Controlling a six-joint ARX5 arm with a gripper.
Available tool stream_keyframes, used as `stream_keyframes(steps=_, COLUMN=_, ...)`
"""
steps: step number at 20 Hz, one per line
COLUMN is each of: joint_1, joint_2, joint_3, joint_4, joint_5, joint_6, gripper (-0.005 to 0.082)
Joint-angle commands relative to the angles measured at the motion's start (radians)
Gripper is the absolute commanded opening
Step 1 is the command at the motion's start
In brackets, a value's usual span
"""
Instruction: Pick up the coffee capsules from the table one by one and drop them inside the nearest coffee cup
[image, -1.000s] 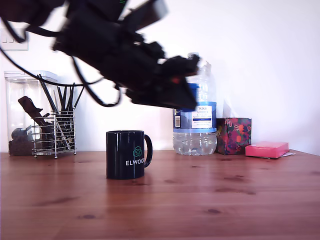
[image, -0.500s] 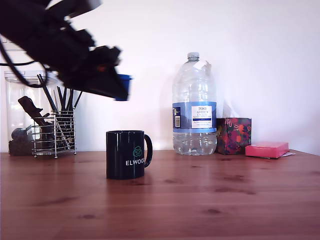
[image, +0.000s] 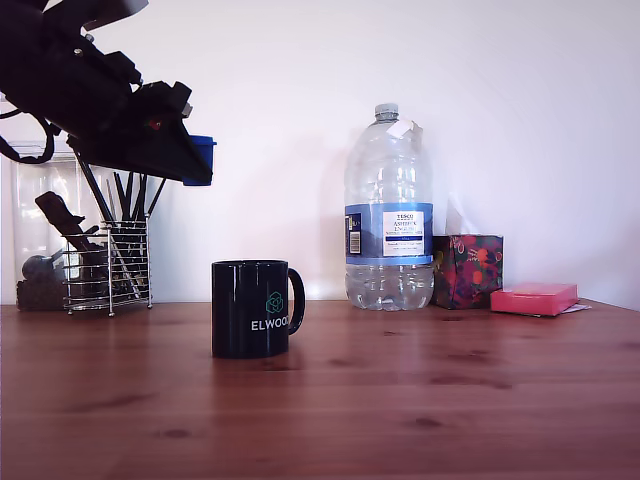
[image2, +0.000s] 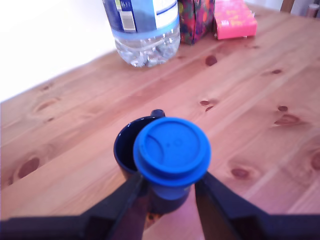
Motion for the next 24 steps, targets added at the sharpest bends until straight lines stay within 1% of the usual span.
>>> stream_keyframes(steps=1, joint_1=0.0, joint_2=0.06, joint_3=0.064, joint_4=-0.019, joint_5=0.014, joint_6=0.004, gripper=0.016)
stream_keyframes(steps=5, joint_1=0.0, joint_2=0.19, joint_3=0.232, joint_4=-0.127, joint_5=0.044, joint_6=0.004, gripper=0.016)
stream_keyframes(steps=10, joint_1=0.0, joint_2=0.362, joint_3=0.448, joint_4=-0.286, joint_5=0.05, joint_6=0.005, gripper=0.016)
stream_keyframes(steps=14, joint_1=0.003, joint_2=0.479, joint_3=0.577, joint_4=-0.421, joint_5=0.05, joint_6=0.004, gripper=0.016)
stream_keyframes(steps=16, joint_1=0.009, joint_2=0.519, joint_3=0.613, joint_4=-0.461, joint_5=0.05, joint_6=0.004, gripper=0.016)
stream_keyframes(steps=20, joint_1=0.019, joint_2=0.567, joint_3=0.637, joint_4=-0.528, joint_5=0.042, joint_6=0.004, gripper=0.0161)
stream_keyframes(steps=24, joint_1=0.024, joint_2=0.571, joint_3=0.643, joint_4=-0.529, joint_5=0.042, joint_6=0.004, gripper=0.0169)
